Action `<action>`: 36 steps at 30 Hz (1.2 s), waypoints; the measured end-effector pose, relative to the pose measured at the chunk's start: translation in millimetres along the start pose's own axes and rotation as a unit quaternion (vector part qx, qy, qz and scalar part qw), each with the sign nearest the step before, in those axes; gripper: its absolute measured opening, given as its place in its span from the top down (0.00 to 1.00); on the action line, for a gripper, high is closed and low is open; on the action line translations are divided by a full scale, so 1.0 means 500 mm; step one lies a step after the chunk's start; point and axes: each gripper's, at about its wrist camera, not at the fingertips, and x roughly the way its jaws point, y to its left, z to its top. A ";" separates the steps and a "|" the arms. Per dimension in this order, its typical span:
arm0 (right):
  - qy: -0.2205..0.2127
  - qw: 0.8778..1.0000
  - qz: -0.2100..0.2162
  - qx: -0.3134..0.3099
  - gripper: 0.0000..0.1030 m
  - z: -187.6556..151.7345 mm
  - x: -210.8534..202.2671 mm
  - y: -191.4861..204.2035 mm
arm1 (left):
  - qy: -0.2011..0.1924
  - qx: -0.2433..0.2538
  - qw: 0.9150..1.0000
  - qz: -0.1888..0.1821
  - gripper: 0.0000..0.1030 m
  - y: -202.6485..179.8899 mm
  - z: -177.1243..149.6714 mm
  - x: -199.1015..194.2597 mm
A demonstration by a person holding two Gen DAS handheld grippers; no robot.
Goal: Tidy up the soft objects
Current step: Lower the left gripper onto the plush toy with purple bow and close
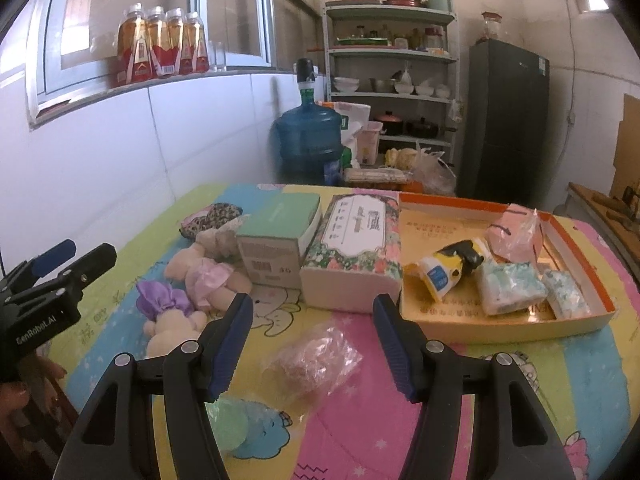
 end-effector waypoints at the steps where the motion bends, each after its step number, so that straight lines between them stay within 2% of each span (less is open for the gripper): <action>1: 0.001 1.000 0.001 0.001 0.38 -0.004 0.001 0.000 | 0.003 -0.001 1.000 -0.005 0.16 0.004 -0.002 0.002; 15: 0.015 1.000 0.008 0.006 0.38 -0.021 0.018 -0.003 | 0.059 -0.003 0.997 -0.042 0.16 -0.035 -0.065 0.056; 29: 0.021 0.999 0.030 0.022 0.38 -0.029 0.040 -0.037 | 0.106 -0.022 0.993 -0.046 0.16 -0.057 -0.083 0.113; 33: 0.030 0.998 0.040 0.029 0.38 -0.034 0.054 -0.041 | 0.137 -0.035 0.988 -0.069 0.16 -0.060 -0.084 0.135; 36: 0.037 0.998 0.048 0.032 0.38 -0.039 0.064 -0.042 | 0.141 -0.038 0.987 -0.072 0.16 -0.062 -0.084 0.140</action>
